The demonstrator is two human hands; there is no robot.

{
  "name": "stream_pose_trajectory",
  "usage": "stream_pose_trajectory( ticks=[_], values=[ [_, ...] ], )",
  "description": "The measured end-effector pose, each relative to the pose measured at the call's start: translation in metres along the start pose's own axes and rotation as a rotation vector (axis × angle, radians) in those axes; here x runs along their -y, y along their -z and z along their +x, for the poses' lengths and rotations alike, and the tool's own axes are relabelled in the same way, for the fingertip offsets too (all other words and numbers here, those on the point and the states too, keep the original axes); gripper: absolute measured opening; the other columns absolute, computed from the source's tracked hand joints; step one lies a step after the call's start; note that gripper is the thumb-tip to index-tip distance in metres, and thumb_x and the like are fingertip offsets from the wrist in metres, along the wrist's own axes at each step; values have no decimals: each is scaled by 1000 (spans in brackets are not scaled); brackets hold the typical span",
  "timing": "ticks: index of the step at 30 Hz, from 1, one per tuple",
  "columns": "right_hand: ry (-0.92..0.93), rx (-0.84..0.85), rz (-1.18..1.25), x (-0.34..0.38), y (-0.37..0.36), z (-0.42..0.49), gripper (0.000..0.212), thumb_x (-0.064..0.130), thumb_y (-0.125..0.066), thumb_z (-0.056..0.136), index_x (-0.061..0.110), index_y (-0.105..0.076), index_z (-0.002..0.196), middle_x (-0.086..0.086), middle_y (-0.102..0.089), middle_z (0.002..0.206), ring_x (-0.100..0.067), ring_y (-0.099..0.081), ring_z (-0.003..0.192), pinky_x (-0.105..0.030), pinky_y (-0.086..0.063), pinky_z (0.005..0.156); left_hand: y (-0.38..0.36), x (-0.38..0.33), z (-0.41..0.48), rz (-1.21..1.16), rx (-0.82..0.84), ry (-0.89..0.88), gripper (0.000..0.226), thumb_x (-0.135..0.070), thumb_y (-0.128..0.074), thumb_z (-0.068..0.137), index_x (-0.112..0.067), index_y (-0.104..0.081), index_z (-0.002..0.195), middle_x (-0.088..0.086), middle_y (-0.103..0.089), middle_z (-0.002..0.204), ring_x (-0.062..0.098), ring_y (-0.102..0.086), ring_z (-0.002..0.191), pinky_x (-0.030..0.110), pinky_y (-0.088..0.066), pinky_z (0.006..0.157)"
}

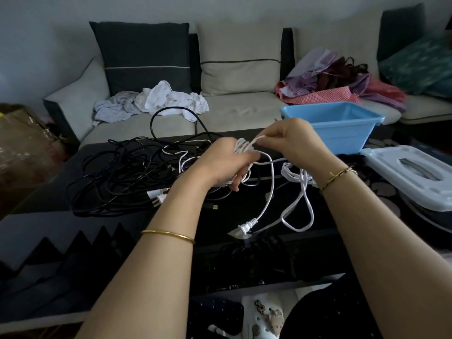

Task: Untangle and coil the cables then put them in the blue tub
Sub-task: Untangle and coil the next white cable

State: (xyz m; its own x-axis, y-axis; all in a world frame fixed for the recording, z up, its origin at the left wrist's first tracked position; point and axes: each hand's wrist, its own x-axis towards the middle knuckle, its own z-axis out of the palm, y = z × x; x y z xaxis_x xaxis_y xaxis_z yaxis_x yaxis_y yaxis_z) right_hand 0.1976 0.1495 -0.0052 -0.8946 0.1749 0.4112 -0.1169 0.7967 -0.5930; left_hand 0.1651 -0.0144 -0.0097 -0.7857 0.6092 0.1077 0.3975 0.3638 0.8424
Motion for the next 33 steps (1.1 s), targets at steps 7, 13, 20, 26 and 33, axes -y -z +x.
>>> stream_pose_trajectory(
  ticks=[7,13,20,26,33],
  values=[
    [-376,113,701,-22,3,-8,15,4,-52,95,4,-67,100,-7,-60,67,-6,-57,43,-21,-55,48,20,-3,-4,-874,94,285,35,-30,-39,99,-9,-52,74,-9,-35,38,3,-31,28,11,-26,36],
    [-377,327,696,-37,-8,-11,18,6,-52,95,14,-67,92,-1,-64,64,-8,-59,51,-18,-51,49,34,9,-2,-1699,109,249,36,-27,-44,95,-5,-57,71,-6,-47,43,4,-44,30,7,-35,40],
    [-104,835,66,-16,-13,-17,22,-4,-54,89,12,-67,94,-3,-65,69,-5,-58,55,-21,-44,55,34,25,5,-1891,-419,36,62,-34,-44,100,-6,-49,46,0,-50,48,20,-58,48,25,-48,87],
    [79,919,-135,30,-11,-15,25,0,-61,82,23,-69,79,-3,-67,74,-14,-59,64,-24,-48,60,29,18,12,-1486,-601,-7,32,-20,-43,102,-4,-49,75,8,-54,72,17,-61,66,37,-52,87],
    [103,425,-175,49,9,-16,14,4,-60,79,14,-70,79,2,-66,59,-11,-65,55,-23,-52,57,6,32,20,-325,-493,13,8,1,-49,92,-1,-42,97,16,-45,77,21,-47,59,19,-48,47]
  ],
)
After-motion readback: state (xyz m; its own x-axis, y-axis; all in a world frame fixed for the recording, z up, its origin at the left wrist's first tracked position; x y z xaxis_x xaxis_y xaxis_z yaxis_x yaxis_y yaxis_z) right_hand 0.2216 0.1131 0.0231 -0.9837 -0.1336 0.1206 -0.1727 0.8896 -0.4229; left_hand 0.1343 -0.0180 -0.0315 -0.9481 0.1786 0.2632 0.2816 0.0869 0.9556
